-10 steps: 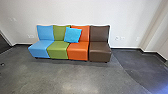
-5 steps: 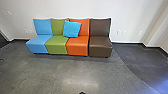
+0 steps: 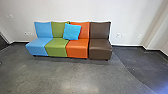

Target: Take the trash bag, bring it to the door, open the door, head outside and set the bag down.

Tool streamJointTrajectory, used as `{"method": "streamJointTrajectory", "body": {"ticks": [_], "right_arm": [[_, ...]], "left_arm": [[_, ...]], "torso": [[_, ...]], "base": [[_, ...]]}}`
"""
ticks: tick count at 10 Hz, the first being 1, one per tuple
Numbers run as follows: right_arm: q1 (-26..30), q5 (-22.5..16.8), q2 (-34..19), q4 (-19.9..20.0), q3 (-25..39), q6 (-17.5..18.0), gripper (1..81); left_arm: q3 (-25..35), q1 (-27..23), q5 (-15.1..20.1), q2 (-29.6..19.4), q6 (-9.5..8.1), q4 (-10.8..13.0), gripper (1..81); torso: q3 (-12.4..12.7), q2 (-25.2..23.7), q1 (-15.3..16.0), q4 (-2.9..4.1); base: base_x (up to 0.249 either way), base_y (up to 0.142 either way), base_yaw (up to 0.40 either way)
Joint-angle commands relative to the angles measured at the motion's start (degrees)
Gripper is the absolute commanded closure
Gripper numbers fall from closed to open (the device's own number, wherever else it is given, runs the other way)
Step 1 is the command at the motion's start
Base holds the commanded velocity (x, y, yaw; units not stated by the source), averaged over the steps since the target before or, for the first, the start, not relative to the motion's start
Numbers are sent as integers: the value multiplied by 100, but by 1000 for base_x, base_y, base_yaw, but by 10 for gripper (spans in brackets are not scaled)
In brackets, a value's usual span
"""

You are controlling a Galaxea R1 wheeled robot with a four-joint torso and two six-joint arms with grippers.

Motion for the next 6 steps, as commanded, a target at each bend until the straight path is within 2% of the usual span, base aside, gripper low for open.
{"method": "streamJointTrajectory", "body": {"ticks": [1,4,6], "right_arm": [[298,-359,-320,73,183,81,10],[473,-368,-434,90,289,125,10],[614,-377,-548,90,473,125,10]], "left_arm": [[40,-539,346,-170,-7,-138,10],[40,-865,574,-144,-25,-182,10],[40,-1015,618,-92,-25,-410,10]], "torso": [[0,-551,356,0],[0,-1198,758,0],[0,-1631,1027,0]], "base": [[0,0,0],[0,0,0],[0,0,0]]}}
